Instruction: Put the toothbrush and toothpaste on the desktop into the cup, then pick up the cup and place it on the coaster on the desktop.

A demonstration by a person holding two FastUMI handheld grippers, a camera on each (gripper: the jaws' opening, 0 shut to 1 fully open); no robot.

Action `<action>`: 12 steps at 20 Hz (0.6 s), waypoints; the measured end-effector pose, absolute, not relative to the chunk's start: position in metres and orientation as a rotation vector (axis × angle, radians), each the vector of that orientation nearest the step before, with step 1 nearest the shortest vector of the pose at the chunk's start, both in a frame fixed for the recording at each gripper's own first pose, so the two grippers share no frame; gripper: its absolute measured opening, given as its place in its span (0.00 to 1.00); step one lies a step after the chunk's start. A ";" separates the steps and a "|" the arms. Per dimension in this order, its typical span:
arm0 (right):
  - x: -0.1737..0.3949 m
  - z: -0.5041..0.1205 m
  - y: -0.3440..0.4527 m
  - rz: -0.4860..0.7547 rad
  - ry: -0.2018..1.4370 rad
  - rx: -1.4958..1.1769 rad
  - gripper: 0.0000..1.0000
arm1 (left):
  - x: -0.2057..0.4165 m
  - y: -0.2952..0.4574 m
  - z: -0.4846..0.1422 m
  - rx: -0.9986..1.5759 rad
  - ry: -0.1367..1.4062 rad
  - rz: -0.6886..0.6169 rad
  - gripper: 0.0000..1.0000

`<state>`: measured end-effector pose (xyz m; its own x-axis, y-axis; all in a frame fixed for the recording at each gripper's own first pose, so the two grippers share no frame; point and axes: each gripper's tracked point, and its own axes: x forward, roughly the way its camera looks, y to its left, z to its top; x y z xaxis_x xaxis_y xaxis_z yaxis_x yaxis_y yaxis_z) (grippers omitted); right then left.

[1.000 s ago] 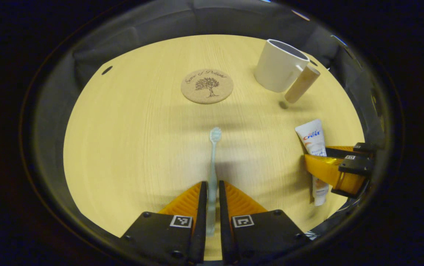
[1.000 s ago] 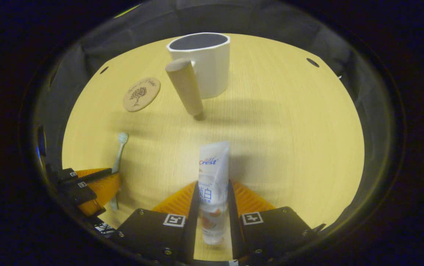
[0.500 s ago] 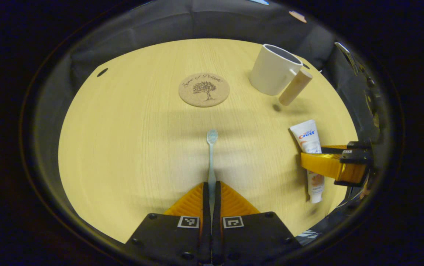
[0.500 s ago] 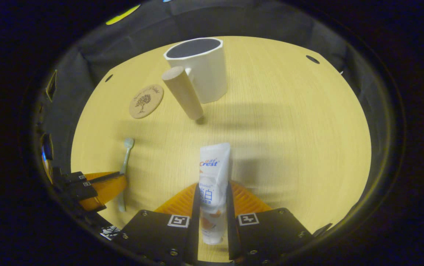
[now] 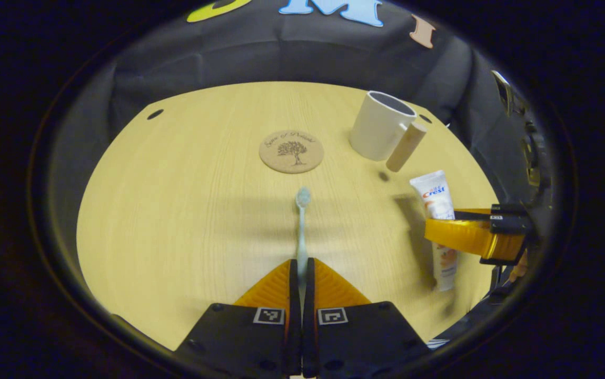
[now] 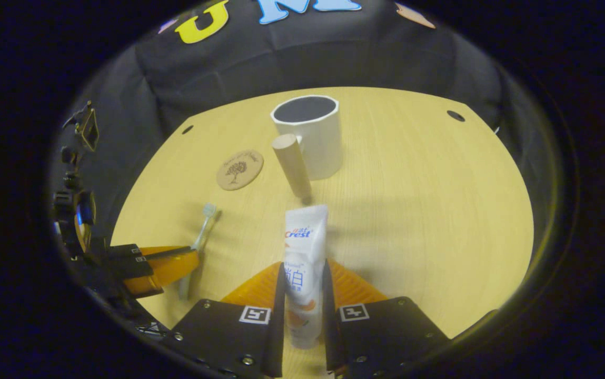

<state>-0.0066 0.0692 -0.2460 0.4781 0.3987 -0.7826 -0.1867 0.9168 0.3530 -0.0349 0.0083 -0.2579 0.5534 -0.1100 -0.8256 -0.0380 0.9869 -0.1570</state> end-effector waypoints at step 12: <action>-0.001 -0.190 0.073 0.289 0.656 0.251 0.20 | -0.006 0.005 -0.198 -0.218 0.650 -0.145 0.09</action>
